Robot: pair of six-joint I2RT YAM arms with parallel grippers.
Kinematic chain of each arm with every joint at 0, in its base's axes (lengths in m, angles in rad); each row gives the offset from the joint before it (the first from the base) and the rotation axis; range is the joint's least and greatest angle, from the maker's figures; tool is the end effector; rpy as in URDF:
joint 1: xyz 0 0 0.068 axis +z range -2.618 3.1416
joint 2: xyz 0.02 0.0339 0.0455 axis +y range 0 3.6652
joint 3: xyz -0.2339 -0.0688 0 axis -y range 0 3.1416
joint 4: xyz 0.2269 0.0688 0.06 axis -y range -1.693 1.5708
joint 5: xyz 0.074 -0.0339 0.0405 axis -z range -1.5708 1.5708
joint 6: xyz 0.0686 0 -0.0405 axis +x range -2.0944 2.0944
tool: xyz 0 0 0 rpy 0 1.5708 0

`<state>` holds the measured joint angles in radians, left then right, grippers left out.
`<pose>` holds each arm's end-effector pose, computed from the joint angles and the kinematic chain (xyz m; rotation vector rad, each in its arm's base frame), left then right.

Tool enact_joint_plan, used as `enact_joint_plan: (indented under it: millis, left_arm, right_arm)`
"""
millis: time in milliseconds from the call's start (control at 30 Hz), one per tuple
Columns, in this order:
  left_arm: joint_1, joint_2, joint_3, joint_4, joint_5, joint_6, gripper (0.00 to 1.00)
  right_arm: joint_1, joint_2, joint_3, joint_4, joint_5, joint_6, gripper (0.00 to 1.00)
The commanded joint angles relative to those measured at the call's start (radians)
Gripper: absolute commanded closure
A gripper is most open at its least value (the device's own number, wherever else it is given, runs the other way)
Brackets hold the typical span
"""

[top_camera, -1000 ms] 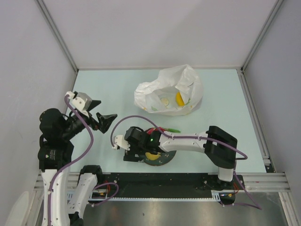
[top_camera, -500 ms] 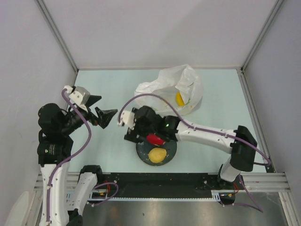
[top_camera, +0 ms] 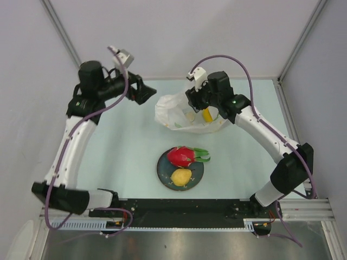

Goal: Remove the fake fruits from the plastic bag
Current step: Take out the fake fruit from the plastic bag.

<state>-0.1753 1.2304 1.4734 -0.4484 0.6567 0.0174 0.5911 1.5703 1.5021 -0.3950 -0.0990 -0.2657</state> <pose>0.2618 -0.0889 0.4206 0.6397 1.6660 -0.6944 0.3098 0.2161 0.3282 -0.9061 1.8334 0.3047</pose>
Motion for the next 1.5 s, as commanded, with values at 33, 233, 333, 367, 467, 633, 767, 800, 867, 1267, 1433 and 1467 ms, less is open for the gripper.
enact_joint_plan:
  millis: [33,233,333,367,467,633,767,800,867,1267,1433,1467]
  left_arm:
    - [-0.13,0.21,0.248,-0.257,-0.023,0.202,0.0]
    - [-0.246,0.253,0.064,-0.202,-0.202,0.197,0.0]
    - [-0.292,0.335,0.079,-0.168,-0.362,0.158,0.0]
    - [-0.303,0.36,0.097,-0.167,-0.431,0.164,0.0]
    - [-0.313,0.461,0.185,-0.202,-0.416,0.184,0.29]
    - [-0.312,0.394,0.064,-0.171,-0.309,0.109,1.0]
    - [-0.339,0.273,-0.083,-0.06,-0.232,0.105,1.0]
    - [-0.349,0.235,-0.109,-0.029,-0.239,0.118,1.0]
    - [-0.369,0.219,-0.166,0.063,-0.244,0.138,1.0]
    - [-0.38,0.313,-0.087,0.108,-0.21,0.098,0.99]
    - [-0.38,0.333,-0.062,0.108,-0.203,0.09,1.0]
    - [-0.38,0.336,-0.059,0.109,-0.203,0.09,1.0]
  right_arm:
    - [-0.051,0.074,0.021,-0.039,-0.155,0.068,0.42]
    - [-0.112,0.209,0.012,-0.027,-0.211,0.129,0.58]
    - [-0.151,0.247,0.013,0.008,-0.206,0.172,0.59]
    - [-0.157,0.257,0.017,0.013,-0.2,0.169,0.6]
    - [-0.178,0.275,0.027,-0.011,-0.142,0.126,0.58]
    - [-0.192,0.125,-0.159,-0.106,-0.082,0.074,0.58]
    - [-0.203,0.001,-0.338,-0.166,-0.062,0.031,0.57]
    - [-0.211,-0.009,-0.38,-0.176,-0.067,0.028,0.57]
    - [-0.231,0.002,-0.391,-0.173,-0.07,0.022,0.56]
    - [-0.261,0.213,-0.13,-0.03,-0.099,0.033,0.44]
    - [-0.258,0.358,-0.007,-0.005,-0.084,0.046,0.42]
    - [-0.261,0.384,0.013,-0.008,-0.076,0.046,0.41]
